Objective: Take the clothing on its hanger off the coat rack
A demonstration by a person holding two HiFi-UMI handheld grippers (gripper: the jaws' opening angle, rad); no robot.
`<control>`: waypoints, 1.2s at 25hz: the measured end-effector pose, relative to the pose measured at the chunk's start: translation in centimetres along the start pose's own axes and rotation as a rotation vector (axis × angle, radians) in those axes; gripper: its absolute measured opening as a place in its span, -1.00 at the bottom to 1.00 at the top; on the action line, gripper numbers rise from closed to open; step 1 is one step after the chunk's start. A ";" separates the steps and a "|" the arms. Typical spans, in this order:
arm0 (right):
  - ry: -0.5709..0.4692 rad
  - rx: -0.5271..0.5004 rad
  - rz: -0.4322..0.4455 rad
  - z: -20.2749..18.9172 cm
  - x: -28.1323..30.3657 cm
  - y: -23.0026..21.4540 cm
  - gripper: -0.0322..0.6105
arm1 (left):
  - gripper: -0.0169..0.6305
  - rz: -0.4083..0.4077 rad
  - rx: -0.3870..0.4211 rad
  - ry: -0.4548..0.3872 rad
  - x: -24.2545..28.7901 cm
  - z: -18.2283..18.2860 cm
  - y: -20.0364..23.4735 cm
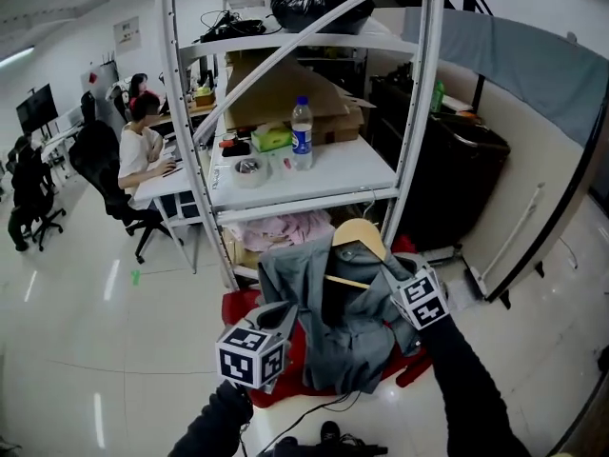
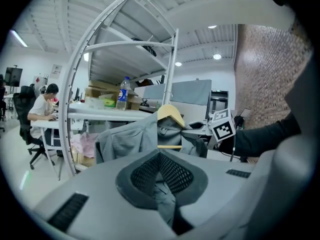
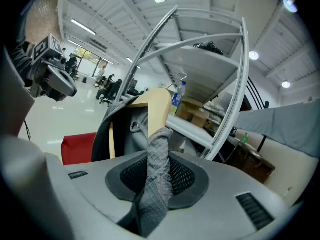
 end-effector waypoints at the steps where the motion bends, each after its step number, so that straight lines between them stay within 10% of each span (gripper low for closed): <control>1: 0.014 0.017 0.013 -1.2 0.9 0.7 -0.69 | -0.97 0.006 -0.007 0.017 0.1 -0.8 0.0; 14: 0.270 0.234 0.137 -15.1 12.7 6.0 -0.67 | -0.97 0.088 -0.075 0.177 1.8 -8.1 1.0; 20: 0.352 0.275 0.025 -17.5 12.3 5.3 -0.51 | -0.97 0.078 -0.093 0.187 2.9 -8.2 1.0; 26: 0.125 0.308 -0.093 -12.5 7.3 2.3 -0.87 | -0.98 0.029 -0.090 0.159 4.5 -6.9 -0.3; 30: -0.071 0.461 0.027 -6.4 3.6 3.0 -0.97 | -0.97 -0.008 -0.104 0.119 5.5 -5.2 -1.2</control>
Point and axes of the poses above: the fingertips, and each gripper's own axes: x forward along the fingers, y to its left, z out of its top, the point moved 4 cm from there along -x, backward along the fingers, and after that the axes turned 14 degrees about z, right-handed, at the moved point
